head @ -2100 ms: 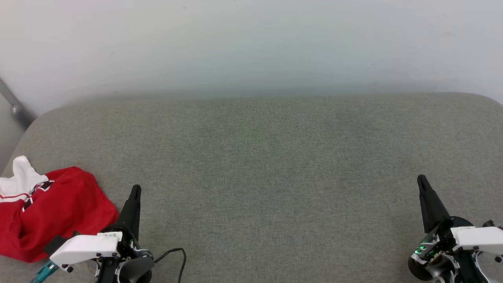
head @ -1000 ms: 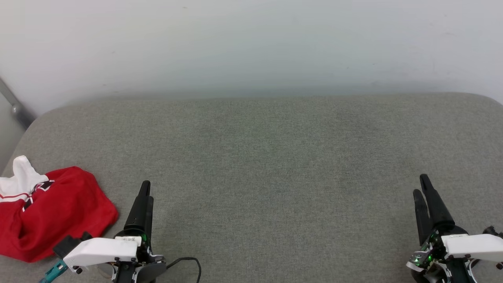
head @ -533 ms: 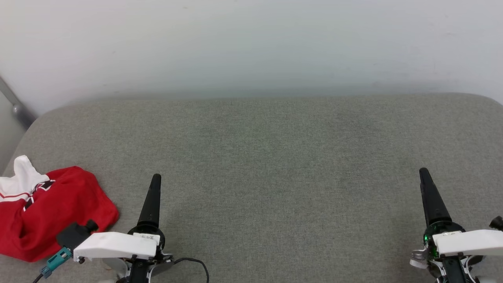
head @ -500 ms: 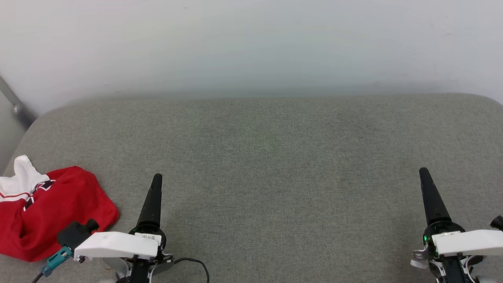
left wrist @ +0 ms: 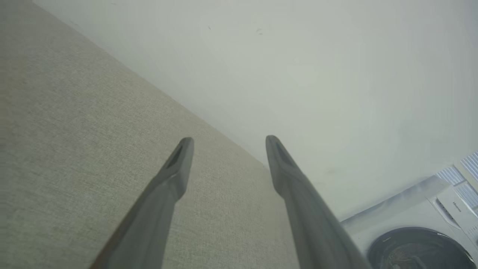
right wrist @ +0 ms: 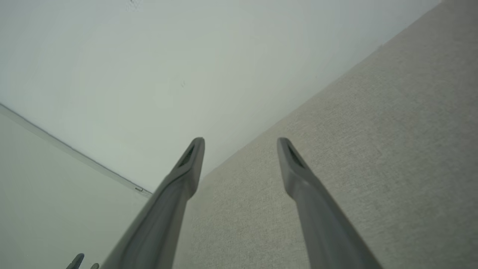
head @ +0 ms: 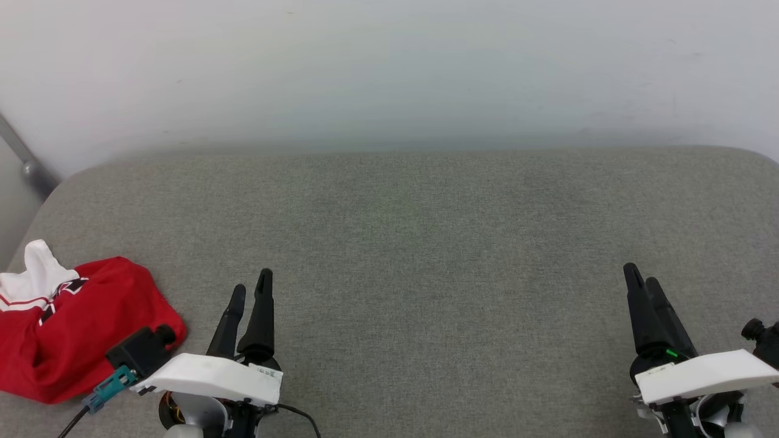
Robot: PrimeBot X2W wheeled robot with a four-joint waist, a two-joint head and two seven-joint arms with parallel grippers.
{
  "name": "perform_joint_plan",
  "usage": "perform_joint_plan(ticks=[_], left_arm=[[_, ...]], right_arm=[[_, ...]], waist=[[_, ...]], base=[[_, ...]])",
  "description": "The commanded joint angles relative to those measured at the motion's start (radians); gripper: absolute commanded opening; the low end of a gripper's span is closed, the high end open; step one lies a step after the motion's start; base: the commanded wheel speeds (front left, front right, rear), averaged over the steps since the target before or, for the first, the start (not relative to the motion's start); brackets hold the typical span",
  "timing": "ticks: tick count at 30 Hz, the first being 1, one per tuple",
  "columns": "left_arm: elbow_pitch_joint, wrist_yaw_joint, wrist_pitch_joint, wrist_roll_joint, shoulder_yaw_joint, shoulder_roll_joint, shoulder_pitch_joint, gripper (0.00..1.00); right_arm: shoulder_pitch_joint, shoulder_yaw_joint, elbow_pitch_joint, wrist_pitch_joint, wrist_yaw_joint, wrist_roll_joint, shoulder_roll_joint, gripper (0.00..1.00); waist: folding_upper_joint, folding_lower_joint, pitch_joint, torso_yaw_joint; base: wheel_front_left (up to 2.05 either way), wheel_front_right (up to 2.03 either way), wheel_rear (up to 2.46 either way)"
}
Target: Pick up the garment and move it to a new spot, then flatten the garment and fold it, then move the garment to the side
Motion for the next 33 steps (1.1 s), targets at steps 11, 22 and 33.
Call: perform_joint_plan(ticks=[11,22,33], left_arm=[[-0.017,0.021,-0.038,0.229,-0.042,0.016,0.002,1.00],[-0.018,0.048,-0.068,0.377,-0.077,0.031,0.000,1.00],[-0.005,0.076,-0.096,0.497,-0.112,0.049,-0.002,1.00]], right_arm=[[0.009,-0.001,-0.061,0.017,0.000,-0.256,0.003,1.00],[0.028,-0.013,-0.115,0.034,0.000,-0.426,0.012,1.00],[0.039,-0.014,-0.136,0.042,0.000,-0.559,0.015,1.00]], waist=[[0.0000,0.0000,-0.006,0.003],[0.0000,0.0000,-0.007,0.004],[0.0000,0.0000,-0.010,0.006]], base=[[0.00,0.00,0.00],[0.00,0.00,0.00],[0.00,0.00,0.00]])
